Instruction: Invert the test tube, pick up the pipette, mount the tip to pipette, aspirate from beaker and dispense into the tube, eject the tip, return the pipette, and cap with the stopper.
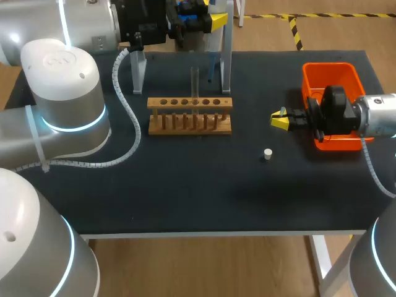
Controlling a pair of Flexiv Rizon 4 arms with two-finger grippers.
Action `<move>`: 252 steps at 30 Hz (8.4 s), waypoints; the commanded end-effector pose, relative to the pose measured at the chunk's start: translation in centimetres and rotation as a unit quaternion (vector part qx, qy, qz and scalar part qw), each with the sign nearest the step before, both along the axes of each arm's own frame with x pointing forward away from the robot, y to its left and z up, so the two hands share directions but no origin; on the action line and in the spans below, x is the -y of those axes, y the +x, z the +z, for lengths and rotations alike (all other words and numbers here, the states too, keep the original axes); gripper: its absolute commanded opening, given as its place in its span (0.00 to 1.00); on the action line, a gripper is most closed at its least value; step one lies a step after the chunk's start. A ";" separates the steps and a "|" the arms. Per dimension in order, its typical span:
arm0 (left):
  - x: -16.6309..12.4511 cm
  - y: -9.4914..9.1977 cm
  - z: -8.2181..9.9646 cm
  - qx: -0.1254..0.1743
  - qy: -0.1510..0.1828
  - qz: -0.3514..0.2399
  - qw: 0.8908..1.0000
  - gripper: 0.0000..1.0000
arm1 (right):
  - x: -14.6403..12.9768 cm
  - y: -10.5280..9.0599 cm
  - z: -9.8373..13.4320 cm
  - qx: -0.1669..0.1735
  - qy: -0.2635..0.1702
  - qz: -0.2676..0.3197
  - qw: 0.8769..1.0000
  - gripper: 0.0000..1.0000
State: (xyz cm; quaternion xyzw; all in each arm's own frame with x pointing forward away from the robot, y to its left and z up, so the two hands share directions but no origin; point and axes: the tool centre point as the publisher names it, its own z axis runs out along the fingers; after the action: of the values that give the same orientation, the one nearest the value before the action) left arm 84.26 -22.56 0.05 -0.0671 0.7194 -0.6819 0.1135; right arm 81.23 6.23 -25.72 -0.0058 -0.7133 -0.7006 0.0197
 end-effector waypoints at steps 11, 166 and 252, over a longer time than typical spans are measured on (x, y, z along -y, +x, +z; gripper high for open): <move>-0.1 0.0 0.0 0.000 0.000 -0.001 1.000 0.00 | -6.1 1.9 1.0 0.002 0.008 0.012 1.000 0.00; 0.0 -0.3 0.1 -0.042 -0.026 -0.030 0.998 0.00 | -14.3 2.3 5.6 0.056 -0.022 0.051 0.997 0.00; 0.0 -0.3 0.1 -0.042 -0.026 -0.030 0.998 0.00 | -13.5 1.2 5.3 0.039 -0.036 0.043 0.998 1.00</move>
State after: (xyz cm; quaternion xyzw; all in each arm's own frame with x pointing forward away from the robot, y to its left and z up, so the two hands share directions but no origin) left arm 83.93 -22.69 0.19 -0.0779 0.7081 -0.6992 0.0613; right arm 82.86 20.49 -20.08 0.0520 -0.7339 -0.6769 0.0237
